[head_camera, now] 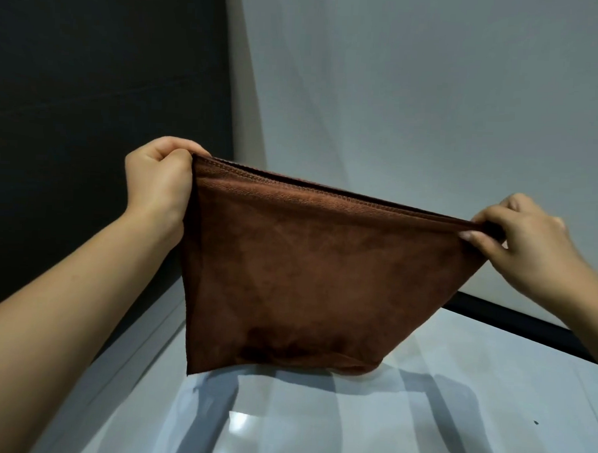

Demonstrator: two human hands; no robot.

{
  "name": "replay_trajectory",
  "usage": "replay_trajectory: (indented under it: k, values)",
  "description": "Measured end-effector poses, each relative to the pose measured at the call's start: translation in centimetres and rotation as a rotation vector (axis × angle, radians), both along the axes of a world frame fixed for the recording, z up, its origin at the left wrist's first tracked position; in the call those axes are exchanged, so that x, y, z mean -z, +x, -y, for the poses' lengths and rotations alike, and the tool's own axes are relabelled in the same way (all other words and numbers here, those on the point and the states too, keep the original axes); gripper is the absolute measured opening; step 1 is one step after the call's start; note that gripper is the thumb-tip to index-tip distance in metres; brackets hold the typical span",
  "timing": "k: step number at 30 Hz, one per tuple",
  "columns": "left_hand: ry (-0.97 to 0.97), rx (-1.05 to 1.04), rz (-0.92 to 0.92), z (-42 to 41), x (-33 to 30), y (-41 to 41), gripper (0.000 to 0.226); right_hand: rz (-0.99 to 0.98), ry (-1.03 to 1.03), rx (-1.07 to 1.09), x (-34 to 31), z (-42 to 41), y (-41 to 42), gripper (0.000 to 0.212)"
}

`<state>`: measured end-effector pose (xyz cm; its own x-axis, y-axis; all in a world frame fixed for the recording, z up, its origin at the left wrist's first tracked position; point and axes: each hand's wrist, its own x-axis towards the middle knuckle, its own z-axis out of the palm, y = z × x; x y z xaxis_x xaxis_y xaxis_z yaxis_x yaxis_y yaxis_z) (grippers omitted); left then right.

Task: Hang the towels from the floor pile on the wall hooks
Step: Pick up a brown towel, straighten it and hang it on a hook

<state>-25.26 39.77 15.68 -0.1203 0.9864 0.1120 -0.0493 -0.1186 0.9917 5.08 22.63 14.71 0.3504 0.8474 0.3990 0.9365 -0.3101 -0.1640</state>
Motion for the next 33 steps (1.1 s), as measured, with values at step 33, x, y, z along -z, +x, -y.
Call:
replay_trajectory:
  k: [33]
  values:
    - [-0.561,0.515,-0.761,0.6,9.8,0.3,0.015,-0.56,0.45,-0.387,-1.0,-3.1,-8.2,0.027]
